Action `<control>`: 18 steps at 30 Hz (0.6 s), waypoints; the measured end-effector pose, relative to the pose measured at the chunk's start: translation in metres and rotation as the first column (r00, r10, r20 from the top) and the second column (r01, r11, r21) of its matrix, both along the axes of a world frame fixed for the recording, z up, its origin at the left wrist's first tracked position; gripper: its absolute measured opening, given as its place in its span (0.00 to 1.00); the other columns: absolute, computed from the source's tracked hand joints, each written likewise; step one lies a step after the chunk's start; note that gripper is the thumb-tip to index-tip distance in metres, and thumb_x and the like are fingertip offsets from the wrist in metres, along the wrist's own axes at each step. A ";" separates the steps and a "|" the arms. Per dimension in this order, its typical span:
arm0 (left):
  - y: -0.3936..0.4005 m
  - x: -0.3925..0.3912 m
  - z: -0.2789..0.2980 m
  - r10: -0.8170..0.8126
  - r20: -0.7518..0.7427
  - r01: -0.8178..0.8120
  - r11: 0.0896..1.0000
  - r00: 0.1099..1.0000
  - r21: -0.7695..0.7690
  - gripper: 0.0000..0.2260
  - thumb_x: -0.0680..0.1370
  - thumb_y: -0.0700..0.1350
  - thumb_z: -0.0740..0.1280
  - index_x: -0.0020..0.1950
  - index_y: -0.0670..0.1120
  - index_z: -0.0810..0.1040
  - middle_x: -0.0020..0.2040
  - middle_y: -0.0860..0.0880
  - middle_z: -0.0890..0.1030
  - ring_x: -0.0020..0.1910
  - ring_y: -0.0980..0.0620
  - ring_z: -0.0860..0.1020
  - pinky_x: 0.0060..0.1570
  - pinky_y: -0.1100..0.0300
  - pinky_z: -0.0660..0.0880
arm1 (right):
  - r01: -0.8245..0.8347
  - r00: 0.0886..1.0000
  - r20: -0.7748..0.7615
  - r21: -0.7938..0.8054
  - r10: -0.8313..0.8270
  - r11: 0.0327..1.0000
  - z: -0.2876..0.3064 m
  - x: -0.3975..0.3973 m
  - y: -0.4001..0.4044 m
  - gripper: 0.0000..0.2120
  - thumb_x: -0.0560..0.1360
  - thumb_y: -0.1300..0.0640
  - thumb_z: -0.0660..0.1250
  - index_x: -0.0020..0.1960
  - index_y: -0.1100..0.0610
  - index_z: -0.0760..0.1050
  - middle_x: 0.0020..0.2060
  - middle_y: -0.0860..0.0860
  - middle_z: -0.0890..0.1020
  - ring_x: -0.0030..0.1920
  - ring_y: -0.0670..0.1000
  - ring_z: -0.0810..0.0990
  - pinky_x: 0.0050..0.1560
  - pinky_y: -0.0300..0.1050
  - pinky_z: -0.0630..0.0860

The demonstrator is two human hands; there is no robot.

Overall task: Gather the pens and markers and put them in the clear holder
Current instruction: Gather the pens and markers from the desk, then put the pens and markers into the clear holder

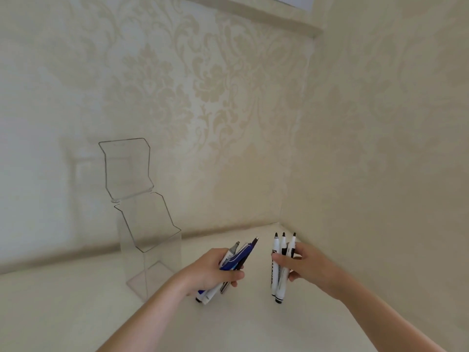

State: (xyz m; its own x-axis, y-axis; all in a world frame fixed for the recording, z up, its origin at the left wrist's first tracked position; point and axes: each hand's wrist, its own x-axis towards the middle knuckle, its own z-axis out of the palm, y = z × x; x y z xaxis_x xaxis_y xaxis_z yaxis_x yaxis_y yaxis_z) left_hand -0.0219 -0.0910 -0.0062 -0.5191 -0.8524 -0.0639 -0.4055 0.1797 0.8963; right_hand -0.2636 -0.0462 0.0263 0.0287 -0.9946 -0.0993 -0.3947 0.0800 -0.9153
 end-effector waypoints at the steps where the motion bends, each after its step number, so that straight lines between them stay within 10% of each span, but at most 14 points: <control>1: 0.004 0.003 0.002 0.008 -0.037 -0.009 1.000 0.999 -0.007 0.06 0.75 0.44 0.72 0.49 0.45 0.78 0.40 0.53 0.82 0.38 0.56 0.83 0.43 0.58 0.79 | 0.003 1.000 -0.020 -0.022 -0.004 1.000 0.005 0.005 -0.003 0.09 0.73 0.50 0.73 0.44 0.55 0.82 0.39 0.50 0.85 0.35 0.49 0.80 0.43 0.44 0.80; 18: 0.055 0.140 0.155 0.294 -0.643 -0.497 0.853 0.707 -0.157 0.08 0.78 0.44 0.69 0.52 0.40 0.75 0.35 0.46 0.80 0.31 0.55 0.79 0.33 0.65 0.77 | -0.108 0.982 0.109 -0.356 0.155 0.928 0.112 0.224 -0.053 0.11 0.70 0.56 0.76 0.47 0.63 0.84 0.43 0.57 0.87 0.41 0.52 0.87 0.39 0.41 0.83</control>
State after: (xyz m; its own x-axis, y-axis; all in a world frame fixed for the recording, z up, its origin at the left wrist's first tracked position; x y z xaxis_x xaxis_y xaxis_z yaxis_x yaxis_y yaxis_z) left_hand 0.1185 -0.0361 0.1492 0.0246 -0.9073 0.4197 0.0740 0.4204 0.9043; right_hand -0.0394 -0.0997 0.1381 0.1507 -0.9524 0.2650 -0.2533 -0.2964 -0.9209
